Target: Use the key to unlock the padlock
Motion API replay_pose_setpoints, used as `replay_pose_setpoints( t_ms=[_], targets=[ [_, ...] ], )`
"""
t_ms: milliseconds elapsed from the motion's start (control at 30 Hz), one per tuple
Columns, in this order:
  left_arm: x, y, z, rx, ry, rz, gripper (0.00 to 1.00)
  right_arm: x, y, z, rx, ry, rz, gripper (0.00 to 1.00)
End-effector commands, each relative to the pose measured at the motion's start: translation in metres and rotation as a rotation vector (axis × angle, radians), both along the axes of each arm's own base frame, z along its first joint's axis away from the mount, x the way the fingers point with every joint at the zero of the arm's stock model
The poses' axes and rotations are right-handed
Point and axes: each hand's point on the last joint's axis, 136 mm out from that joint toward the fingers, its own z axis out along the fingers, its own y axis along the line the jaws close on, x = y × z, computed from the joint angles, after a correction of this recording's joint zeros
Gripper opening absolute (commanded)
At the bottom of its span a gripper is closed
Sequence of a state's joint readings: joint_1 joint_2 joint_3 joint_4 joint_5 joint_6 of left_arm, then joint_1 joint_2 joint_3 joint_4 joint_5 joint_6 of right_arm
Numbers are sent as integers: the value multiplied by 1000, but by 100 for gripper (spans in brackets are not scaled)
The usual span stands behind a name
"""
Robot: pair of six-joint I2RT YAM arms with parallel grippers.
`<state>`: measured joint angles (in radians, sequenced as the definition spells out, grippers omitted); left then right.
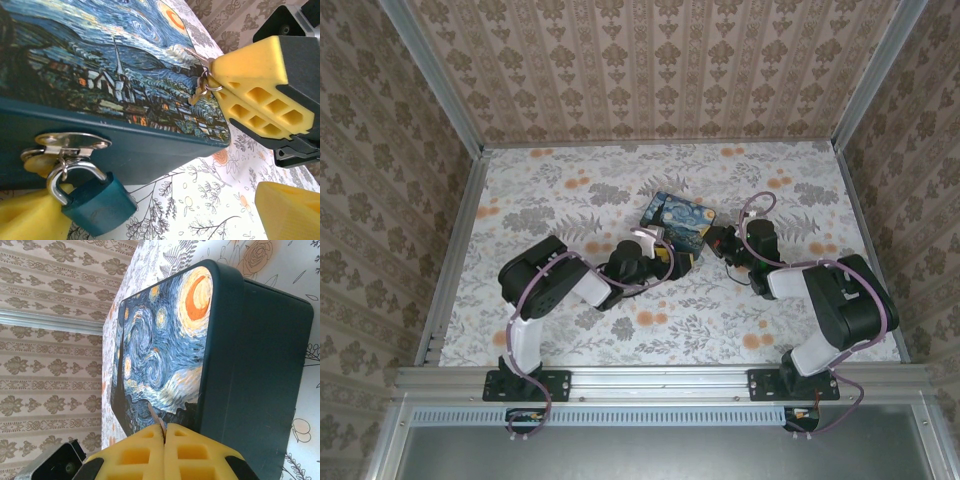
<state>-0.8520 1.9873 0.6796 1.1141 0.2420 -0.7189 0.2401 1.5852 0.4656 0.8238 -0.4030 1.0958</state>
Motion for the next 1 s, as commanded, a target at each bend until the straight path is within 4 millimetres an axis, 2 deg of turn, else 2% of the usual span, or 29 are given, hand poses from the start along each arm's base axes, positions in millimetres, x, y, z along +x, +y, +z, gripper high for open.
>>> replay_pose_setpoints(
  t_ms=[0, 367, 800, 967],
  targets=[
    [-15, 0, -2, -7, 47, -26, 94, -5, 2, -17, -13, 52, 23, 0],
    [-9, 7, -25, -12, 90, 35, 93, -4, 3, -18, -6, 54, 23, 0],
    [-3, 18, -33, -61, 150, 133, 90, -2, 4, -18, -1, 54, 25, 0],
    [0, 18, -43, -32, 194, 152, 87, -3, 4, -19, 0, 56, 24, 0]
  ],
)
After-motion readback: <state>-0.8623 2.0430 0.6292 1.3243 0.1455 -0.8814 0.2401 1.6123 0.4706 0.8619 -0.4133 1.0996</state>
